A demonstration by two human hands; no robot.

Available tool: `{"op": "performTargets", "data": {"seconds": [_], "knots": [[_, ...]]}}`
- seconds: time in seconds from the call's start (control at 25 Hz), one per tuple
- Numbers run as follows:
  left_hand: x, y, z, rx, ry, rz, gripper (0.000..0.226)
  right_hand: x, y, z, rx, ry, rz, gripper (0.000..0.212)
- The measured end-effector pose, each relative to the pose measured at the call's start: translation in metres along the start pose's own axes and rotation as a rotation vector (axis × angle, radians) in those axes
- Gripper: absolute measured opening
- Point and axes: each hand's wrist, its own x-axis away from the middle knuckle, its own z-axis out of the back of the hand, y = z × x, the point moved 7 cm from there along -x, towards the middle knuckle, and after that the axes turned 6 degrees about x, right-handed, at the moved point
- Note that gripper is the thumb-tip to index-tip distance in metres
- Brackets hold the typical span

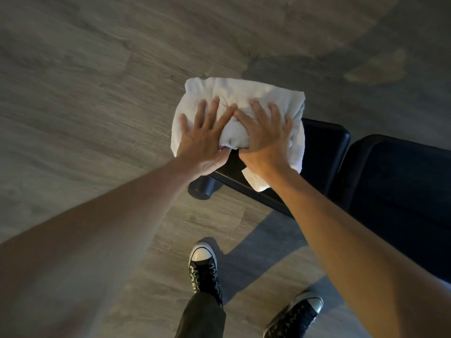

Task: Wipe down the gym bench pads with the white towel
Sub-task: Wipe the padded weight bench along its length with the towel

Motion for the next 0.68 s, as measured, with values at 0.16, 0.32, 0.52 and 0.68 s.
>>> {"op": "performTargets", "data": {"seconds": [0.16, 0.32, 0.52, 0.68], "knots": [[0.062, 0.001, -0.023, 0.011, -0.042, 0.002, 0.088, 0.061, -0.017, -0.003, -0.046, 0.063, 0.034, 0.079], [0.121, 0.021, -0.056, -0.018, -0.092, -0.046, 0.094, 0.13, -0.019, -0.016, 0.015, 0.045, 0.048, 0.099], [0.083, 0.055, -0.05, -0.036, -0.127, -0.129, 0.095, 0.126, 0.032, 0.0, 0.027, 0.016, 0.03, 0.093], [-0.01, 0.103, -0.019, 0.006, -0.15, -0.098, 0.084, 0.051, 0.1, 0.025, 0.078, -0.051, -0.061, 0.083]]}}
